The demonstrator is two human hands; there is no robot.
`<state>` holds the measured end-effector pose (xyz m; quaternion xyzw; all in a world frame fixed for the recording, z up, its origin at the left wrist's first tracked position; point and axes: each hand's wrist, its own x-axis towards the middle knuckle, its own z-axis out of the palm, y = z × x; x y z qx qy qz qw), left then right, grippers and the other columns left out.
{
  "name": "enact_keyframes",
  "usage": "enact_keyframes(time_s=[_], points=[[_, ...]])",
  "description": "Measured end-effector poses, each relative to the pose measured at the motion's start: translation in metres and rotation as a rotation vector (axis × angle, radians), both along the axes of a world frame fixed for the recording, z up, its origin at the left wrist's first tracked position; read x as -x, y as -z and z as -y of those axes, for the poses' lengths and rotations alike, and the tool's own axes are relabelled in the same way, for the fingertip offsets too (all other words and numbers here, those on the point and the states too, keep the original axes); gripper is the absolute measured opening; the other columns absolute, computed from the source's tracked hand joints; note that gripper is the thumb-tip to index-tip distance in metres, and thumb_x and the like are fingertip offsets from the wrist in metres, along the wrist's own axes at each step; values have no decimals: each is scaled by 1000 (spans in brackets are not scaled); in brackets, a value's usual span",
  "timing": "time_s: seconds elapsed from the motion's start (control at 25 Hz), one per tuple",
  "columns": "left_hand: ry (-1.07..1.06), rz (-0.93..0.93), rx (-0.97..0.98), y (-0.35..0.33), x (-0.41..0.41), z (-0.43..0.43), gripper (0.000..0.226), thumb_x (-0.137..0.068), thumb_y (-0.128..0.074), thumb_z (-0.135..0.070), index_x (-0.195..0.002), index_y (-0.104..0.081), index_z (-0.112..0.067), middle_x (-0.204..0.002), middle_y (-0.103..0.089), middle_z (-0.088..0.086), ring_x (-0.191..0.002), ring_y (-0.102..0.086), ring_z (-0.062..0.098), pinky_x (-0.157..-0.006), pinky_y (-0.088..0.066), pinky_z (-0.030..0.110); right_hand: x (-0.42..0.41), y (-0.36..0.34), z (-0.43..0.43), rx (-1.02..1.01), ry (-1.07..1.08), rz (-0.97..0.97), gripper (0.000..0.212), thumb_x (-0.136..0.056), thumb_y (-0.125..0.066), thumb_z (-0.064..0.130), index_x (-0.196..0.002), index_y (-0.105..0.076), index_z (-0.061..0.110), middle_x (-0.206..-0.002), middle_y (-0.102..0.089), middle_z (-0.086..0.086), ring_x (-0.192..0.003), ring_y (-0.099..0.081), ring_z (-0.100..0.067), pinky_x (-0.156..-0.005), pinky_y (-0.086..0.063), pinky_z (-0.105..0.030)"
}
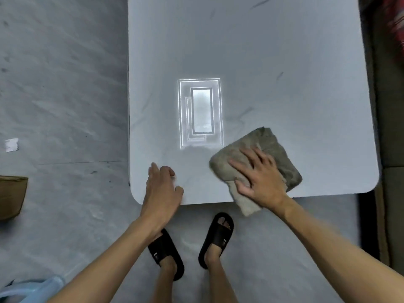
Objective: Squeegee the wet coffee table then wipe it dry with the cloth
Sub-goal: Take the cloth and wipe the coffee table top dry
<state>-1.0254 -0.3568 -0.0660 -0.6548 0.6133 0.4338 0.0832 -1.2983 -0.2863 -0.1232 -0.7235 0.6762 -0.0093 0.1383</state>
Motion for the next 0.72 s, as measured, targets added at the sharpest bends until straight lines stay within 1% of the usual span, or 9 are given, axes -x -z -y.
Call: enact_keyframes(time_s=[0.12,0.2,0.28,0.36,0.4,0.44,0.52,0.6,0.72], points=[[42,120,-106,5,26,9,19,-84,-50,-13,-100,-41,-14,-156,2,28,-147,-5,40,-110,-34,52,80,-6,-31,11,568,-89,58,-85,-47,51,-140,-44,33,-148,-35,-11,-135,-31,-37,-107,-30,-54],[63,175,-169,2,37,14,25,-83,-49,-14,-106,-41,-8,-155,8,33,-147,4,43,-112,-32,52,94,-3,-36,19,1035,-128,58,-88,-46,50,-143,-37,36,-151,-30,-10,-136,-28,-38,-109,-23,-54],[75,198,-191,-4,43,20,29,-82,-49,-15,-109,-40,-7,-154,-3,35,-145,-6,46,-105,-38,47,81,1,-19,39,1325,-121,60,-86,-44,50,-144,-35,37,-151,-30,-13,-136,-28,-40,-108,-21,-53],[19,169,-136,-9,38,27,24,-81,-51,-16,-103,-42,-11,-143,-37,27,-130,-40,40,-88,-43,41,53,3,11,7,1427,-92,61,-86,-43,49,-145,-34,35,-150,-30,-19,-137,-27,-43,-107,-22,-53],[-74,128,-73,-12,34,31,19,-81,-52,-17,-97,-45,-15,-127,-53,17,-112,-52,33,-80,-43,38,34,2,27,-21,1401,-80,61,-88,-44,49,-146,-32,33,-150,-29,-21,-137,-25,-43,-106,-23,-53],[-202,80,0,-16,27,36,13,-80,-52,-17,-92,-46,-17,-111,-61,7,-98,-57,28,-73,-43,35,11,0,42,-35,1319,-73,61,-89,-45,48,-147,-32,32,-151,-28,-21,-138,-23,-42,-106,-24,-53],[-417,39,115,-21,11,47,8,-82,-52,-17,-89,-48,-15,-92,-61,0,-83,-56,24,-64,-40,32,-52,-1,72,1,1034,-35,60,-90,-47,48,-146,-33,32,-153,-26,-17,-141,-19,-40,-106,-23,-54],[-526,35,134,-20,-5,58,12,-83,-50,-15,-94,-47,-10,-81,-54,2,-78,-51,27,-58,-34,33,-124,-2,95,13,635,73,62,-88,-44,55,-145,-34,34,-155,-24,-12,-144,-12,-37,-110,-20,-56],[-539,7,94,-16,-18,61,17,-87,-48,-17,-102,-45,-8,-81,-53,4,-83,-51,31,-66,-37,37,-180,1,110,-55,-103,103,68,-82,-38,65,-145,-34,39,-156,-26,-10,-144,-13,-35,-111,-19,-58]])
